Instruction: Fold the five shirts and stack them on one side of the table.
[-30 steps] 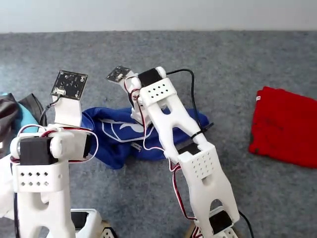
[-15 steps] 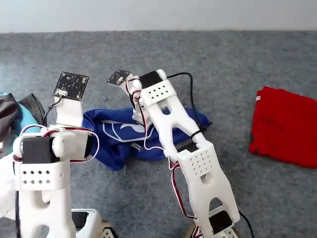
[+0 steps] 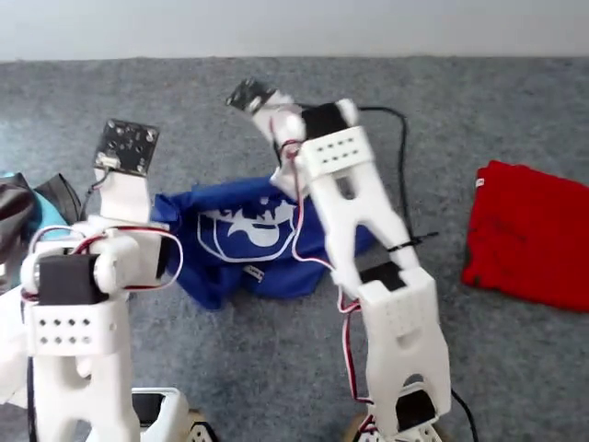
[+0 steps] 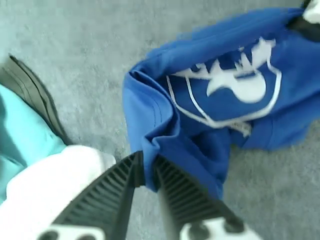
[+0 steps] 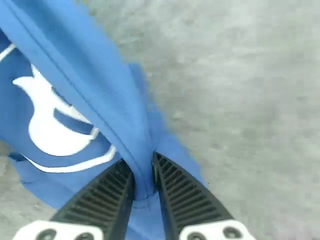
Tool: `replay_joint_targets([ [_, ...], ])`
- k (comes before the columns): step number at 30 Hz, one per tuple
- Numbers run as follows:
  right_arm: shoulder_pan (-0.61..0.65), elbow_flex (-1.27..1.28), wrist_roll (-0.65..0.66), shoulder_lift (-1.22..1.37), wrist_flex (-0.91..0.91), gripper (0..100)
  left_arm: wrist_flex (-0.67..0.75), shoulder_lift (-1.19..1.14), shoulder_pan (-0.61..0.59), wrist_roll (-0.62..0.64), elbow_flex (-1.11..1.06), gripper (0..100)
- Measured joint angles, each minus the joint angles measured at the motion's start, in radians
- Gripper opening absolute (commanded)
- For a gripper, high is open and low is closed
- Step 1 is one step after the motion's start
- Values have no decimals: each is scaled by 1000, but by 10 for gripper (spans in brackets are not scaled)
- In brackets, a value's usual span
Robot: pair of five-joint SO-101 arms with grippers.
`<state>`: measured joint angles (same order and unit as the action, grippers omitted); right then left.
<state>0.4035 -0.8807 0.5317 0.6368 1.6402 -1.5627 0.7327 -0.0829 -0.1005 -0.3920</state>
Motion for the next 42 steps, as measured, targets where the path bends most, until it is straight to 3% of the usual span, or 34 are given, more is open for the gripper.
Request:
replay_joint_targets([
  [6,-72,0,54,-247,0,9,130,0,0,-18,161,13],
  [16,-238,0,164,-631,0,9,519,0,-31,-72,328,13],
  [19,-304,0,193,-723,-3,9,578,0,-48,-80,391,13],
  [27,-425,0,212,-905,-75,9,592,0,-61,-144,509,13],
  [42,-434,-5,250,-1102,-41,9,554,14,-61,-290,789,13],
])
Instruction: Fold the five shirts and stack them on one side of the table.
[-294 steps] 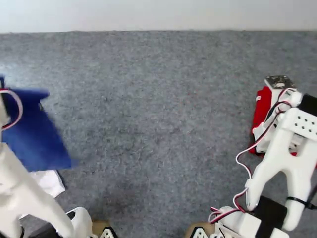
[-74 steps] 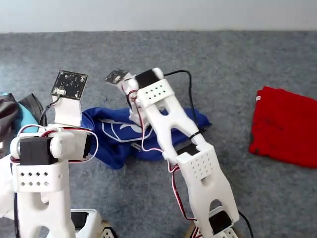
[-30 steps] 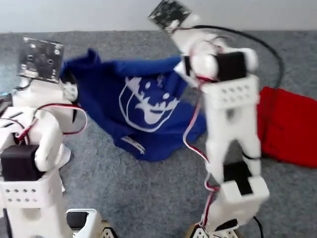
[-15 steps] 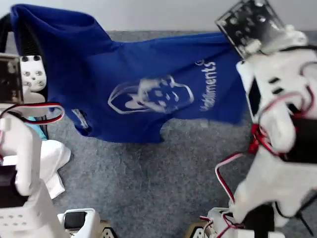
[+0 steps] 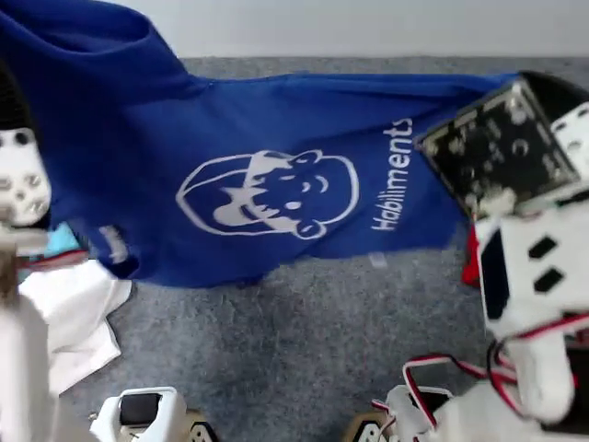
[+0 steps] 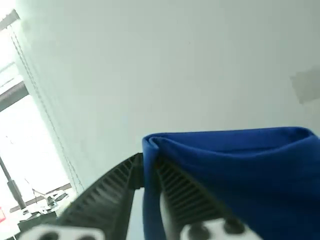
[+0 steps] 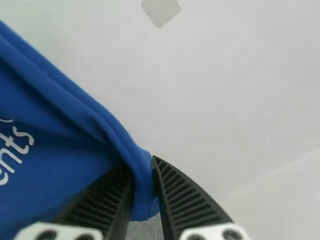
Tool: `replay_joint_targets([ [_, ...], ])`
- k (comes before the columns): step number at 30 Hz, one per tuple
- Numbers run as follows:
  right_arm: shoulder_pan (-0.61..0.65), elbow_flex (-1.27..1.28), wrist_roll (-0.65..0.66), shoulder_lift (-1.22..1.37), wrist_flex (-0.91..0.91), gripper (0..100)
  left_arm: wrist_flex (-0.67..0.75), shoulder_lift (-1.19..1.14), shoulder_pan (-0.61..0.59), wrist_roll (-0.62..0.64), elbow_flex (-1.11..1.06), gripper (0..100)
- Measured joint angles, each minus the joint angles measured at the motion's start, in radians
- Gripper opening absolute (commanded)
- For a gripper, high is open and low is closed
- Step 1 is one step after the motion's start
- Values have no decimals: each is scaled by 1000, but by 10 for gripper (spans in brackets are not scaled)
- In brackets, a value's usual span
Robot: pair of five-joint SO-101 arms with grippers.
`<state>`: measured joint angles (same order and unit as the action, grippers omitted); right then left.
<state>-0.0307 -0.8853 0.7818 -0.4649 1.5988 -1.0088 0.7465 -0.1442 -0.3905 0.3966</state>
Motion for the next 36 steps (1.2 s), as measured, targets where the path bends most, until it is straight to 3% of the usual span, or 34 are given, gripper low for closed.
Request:
replay_joint_targets([
  [15,-189,-17,37,-186,37,9,-8,8,0,-86,193,13],
  [20,-192,3,72,-157,141,9,-121,8,8,-91,161,13],
  [26,-173,190,78,2,153,9,-287,-86,87,-91,-61,13],
  [30,-126,388,78,137,138,9,-242,-207,137,-91,-264,13],
  [36,-84,582,69,302,-110,9,12,-433,146,-91,-384,13],
])
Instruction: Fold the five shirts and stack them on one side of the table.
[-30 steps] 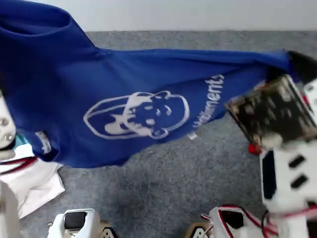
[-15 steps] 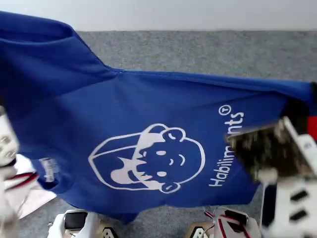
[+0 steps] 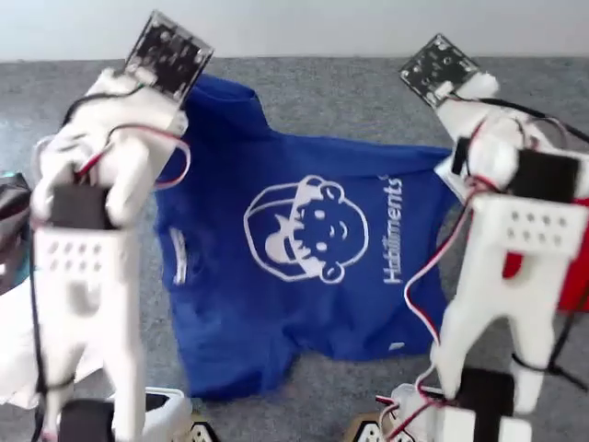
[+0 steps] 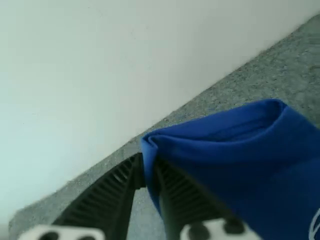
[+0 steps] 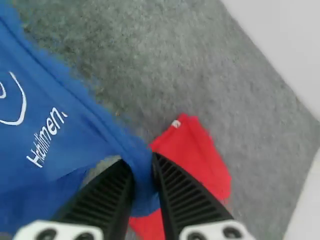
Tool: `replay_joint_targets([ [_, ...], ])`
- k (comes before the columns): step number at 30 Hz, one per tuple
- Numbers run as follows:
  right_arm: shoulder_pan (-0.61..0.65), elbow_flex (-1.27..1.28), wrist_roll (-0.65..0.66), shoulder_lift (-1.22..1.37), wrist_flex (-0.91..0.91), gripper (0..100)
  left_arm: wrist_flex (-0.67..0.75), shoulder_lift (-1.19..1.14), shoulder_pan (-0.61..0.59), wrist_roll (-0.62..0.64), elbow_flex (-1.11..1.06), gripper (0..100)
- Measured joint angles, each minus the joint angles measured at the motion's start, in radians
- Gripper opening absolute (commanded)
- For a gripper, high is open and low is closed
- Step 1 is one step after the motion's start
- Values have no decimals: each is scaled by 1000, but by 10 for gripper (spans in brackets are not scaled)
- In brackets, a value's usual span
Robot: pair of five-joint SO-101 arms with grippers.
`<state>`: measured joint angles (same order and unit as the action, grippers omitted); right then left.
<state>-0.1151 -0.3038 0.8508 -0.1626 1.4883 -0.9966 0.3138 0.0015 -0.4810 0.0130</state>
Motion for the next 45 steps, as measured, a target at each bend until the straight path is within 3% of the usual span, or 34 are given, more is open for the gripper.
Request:
replay_joint_targets([
  [10,15,48,-5,301,-462,9,423,-362,0,0,5,13],
  [20,52,48,-5,509,-930,9,471,-715,-31,-63,394,13],
  [25,64,48,38,595,-1025,9,307,-830,-38,-74,611,13],
  [32,69,52,57,623,-1031,9,-112,-858,-32,-74,816,13],
  [40,64,54,58,623,-706,9,-661,-858,-8,-74,991,13],
  [45,34,54,60,617,-500,9,-733,-833,-2,-54,924,13],
])
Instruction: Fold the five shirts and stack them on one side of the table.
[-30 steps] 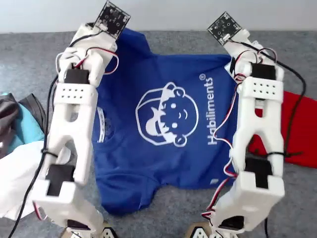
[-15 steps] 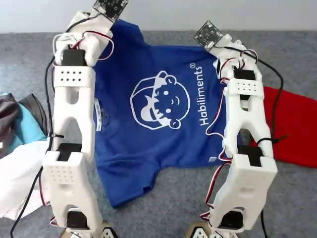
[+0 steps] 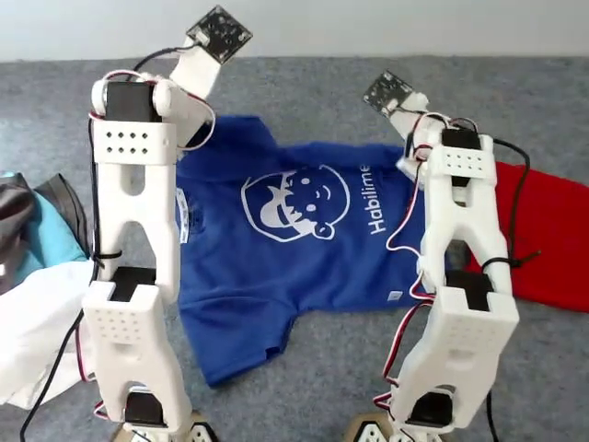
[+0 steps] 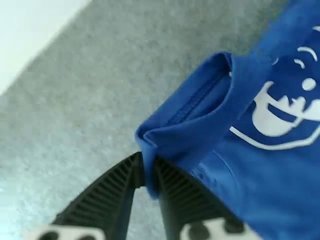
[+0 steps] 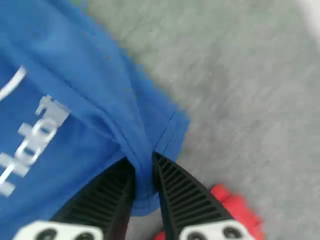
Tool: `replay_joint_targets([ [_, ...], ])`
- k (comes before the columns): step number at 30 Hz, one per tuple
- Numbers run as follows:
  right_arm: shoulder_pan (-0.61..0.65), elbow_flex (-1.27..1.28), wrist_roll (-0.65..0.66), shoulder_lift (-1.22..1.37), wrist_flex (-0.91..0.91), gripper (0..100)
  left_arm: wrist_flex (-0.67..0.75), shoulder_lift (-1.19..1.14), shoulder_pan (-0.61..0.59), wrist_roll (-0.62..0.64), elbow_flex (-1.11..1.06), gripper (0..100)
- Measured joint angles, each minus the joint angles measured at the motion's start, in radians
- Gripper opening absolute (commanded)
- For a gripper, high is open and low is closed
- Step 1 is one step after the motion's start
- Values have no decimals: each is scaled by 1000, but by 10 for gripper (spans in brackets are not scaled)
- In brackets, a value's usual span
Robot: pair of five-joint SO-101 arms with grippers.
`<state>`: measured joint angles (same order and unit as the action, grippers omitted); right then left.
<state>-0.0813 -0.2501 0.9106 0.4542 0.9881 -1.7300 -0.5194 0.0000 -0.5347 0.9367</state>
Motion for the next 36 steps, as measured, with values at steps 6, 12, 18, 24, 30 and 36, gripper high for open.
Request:
replay_joint_targets([
  [6,-23,0,0,-48,176,9,-5,233,63,5,-373,13],
  [12,-34,0,0,-49,341,9,-5,586,118,41,-872,14],
  [18,-61,0,48,-49,502,9,-5,876,120,54,-1237,14],
  [24,-107,0,101,-49,612,9,-2,1039,126,57,-1467,15],
  [30,-123,0,123,-49,635,9,2,1114,230,54,-1616,44],
  [36,-123,0,123,-49,641,188,-3,1131,255,83,-1640,152],
])
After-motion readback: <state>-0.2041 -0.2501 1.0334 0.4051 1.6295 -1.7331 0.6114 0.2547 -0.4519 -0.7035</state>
